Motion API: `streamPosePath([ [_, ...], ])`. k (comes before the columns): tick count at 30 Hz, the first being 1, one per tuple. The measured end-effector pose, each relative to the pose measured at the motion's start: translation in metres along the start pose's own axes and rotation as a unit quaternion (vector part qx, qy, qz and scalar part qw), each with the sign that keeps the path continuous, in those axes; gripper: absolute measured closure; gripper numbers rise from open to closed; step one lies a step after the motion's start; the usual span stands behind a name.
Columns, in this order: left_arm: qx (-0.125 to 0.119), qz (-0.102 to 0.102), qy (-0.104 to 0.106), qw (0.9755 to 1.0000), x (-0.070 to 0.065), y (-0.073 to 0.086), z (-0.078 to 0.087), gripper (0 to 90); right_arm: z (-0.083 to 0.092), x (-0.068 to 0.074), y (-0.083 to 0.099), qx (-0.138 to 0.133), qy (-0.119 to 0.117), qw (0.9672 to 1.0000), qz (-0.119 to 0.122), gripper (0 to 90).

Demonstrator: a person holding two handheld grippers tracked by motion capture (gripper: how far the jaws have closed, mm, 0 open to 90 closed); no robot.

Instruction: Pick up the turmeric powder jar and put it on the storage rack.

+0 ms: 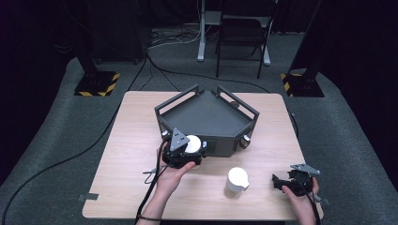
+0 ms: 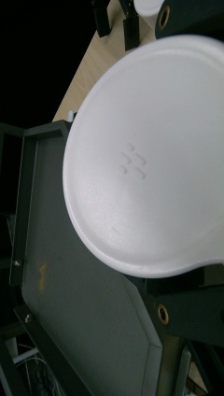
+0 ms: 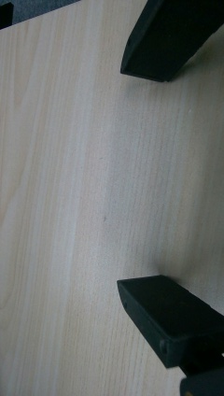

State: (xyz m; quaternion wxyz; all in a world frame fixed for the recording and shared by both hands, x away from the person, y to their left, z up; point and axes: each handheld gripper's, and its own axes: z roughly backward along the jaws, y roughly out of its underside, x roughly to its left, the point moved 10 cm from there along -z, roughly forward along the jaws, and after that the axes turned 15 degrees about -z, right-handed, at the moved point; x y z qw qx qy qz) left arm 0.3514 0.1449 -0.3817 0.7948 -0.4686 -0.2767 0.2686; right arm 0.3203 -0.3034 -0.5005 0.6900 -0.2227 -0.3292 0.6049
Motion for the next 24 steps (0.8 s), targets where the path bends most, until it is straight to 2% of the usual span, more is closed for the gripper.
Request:
streamPosePath([
  [12,-0.004,-0.002,-0.01,0.9999,0.016,-0.024,0.01,30.5,0.0,0.0,0.0,0.0,0.0,1.0,0.0,0.0],
  [24,-0.011,0.009,-0.015,0.9998,0.029,-0.043,0.013,30.6,0.0,0.0,0.0,0.0,0.0,1.0,0.0,0.0],
])
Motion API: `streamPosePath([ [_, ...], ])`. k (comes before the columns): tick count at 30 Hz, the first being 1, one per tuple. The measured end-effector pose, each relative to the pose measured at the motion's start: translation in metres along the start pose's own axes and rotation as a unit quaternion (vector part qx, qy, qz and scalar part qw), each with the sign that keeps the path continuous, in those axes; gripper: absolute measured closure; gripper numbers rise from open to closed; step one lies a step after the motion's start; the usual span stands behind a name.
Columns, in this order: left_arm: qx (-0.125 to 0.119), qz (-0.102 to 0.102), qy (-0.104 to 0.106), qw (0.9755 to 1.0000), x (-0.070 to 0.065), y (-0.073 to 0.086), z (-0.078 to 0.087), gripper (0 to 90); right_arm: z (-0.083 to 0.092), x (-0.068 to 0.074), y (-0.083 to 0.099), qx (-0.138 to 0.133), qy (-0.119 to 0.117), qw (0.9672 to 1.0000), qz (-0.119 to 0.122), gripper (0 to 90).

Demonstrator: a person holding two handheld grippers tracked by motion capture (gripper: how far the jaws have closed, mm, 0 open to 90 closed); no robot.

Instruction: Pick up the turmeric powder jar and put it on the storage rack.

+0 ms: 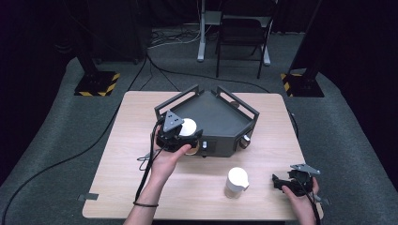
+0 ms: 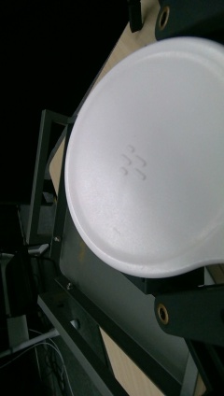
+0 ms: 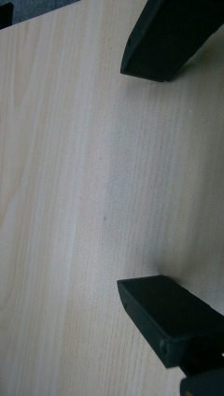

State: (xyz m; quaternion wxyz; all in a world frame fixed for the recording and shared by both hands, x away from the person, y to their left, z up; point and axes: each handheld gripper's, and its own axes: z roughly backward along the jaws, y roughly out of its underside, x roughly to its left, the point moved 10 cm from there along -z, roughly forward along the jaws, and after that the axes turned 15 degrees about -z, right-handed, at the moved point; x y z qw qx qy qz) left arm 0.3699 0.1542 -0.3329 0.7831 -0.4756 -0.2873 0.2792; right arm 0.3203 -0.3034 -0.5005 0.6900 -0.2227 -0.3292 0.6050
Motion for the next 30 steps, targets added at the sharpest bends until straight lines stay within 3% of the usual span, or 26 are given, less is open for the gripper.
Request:
streamPosePath([
  [15,-0.003,-0.011,-0.015,0.9998,0.013,-0.027,-0.003,30.7,0.0,0.0,0.0,0.0,-0.001,1.0,0.0,0.0],
  [30,0.009,-0.017,-0.037,0.9991,0.025,-0.045,-0.028,30.8,0.0,0.0,0.0,0.0,-0.001,1.0,0.0,0.0],
])
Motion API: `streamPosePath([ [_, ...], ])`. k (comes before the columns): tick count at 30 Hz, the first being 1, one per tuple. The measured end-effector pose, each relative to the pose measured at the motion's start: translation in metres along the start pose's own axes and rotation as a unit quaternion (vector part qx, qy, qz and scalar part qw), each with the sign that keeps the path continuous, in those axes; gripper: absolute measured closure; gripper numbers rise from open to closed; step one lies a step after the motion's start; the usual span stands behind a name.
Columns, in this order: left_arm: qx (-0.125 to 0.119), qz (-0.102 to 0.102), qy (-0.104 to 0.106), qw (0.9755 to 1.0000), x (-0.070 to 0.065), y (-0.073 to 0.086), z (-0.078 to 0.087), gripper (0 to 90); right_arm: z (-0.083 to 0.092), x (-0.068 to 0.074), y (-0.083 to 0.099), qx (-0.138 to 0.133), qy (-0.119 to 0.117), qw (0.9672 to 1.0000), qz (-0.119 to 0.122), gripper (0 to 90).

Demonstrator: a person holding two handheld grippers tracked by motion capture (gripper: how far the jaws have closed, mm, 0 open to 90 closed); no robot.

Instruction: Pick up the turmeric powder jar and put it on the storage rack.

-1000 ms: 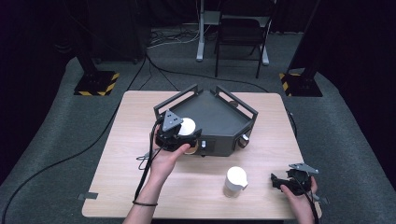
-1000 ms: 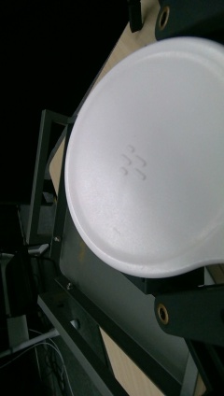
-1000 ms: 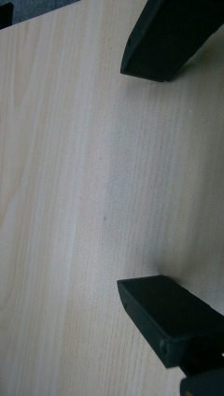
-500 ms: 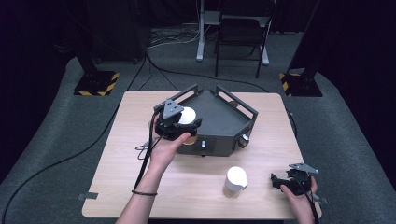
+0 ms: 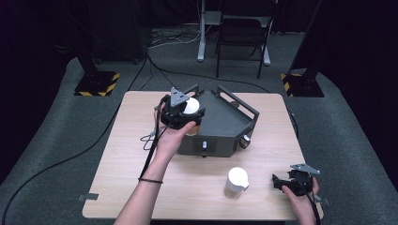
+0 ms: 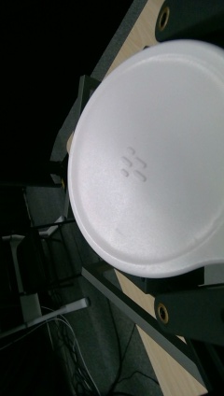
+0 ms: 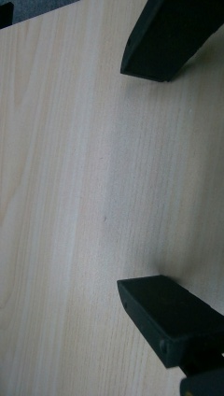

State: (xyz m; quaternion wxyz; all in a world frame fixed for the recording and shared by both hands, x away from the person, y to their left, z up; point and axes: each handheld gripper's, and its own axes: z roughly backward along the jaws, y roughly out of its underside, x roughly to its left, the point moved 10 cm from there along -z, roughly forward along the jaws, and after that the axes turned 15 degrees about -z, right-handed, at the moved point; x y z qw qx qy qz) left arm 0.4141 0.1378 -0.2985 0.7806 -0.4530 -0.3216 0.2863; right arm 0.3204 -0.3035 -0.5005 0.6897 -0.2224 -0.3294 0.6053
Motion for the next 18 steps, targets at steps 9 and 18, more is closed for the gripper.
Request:
streamPosePath([
  [9,0.006,0.006,-0.011,0.9999,0.003,-0.001,-0.021,30.8,0.0,0.0,0.0,0.0,0.0,1.0,0.0,0.0],
  [18,0.024,0.014,-0.019,0.9994,0.002,0.002,-0.035,30.8,0.0,0.0,0.0,0.0,-0.001,1.0,0.001,0.0],
])
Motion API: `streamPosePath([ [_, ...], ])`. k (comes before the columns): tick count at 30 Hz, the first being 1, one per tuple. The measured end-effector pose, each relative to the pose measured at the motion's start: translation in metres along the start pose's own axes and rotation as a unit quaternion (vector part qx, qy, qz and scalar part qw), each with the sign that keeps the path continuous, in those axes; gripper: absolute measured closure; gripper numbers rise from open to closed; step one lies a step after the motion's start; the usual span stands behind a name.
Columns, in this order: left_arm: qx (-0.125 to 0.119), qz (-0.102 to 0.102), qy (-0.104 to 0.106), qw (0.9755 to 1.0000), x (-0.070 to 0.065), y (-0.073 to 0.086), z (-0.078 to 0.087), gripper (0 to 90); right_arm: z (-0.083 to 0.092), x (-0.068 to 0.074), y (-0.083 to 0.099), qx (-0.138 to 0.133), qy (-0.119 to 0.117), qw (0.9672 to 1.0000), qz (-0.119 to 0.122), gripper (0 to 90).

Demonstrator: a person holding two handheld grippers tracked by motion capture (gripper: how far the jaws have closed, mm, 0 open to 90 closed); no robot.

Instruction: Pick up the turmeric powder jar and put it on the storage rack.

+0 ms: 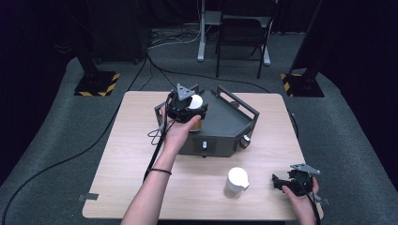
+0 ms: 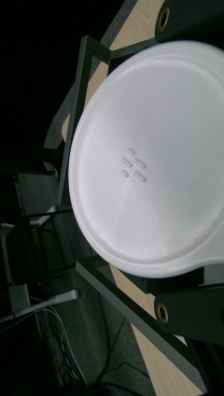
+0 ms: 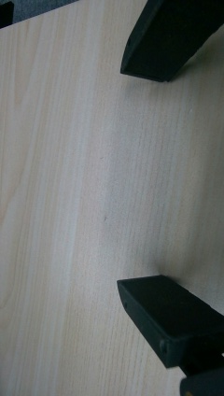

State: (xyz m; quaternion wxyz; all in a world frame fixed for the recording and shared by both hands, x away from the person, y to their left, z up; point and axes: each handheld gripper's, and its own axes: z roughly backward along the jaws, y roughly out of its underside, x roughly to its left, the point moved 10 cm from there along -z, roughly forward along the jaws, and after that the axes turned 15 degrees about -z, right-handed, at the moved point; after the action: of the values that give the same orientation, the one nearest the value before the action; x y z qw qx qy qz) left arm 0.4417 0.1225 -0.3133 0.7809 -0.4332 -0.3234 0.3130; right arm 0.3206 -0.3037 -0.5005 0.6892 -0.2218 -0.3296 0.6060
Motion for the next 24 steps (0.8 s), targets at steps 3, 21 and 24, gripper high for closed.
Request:
streamPosePath([
  [3,0.007,-0.001,-0.001,1.0,-0.001,0.0,-0.003,30.8,0.0,0.0,0.0,0.0,0.0,1.0,0.0,0.0],
  [21,0.028,0.019,0.003,0.9994,0.002,0.007,-0.016,30.8,0.0,0.0,0.0,0.0,0.0,1.0,0.0,0.0],
  [24,0.034,0.022,0.006,0.9992,0.004,0.006,-0.017,30.7,0.0,0.0,0.0,0.0,0.0,1.0,0.0,0.0],
])
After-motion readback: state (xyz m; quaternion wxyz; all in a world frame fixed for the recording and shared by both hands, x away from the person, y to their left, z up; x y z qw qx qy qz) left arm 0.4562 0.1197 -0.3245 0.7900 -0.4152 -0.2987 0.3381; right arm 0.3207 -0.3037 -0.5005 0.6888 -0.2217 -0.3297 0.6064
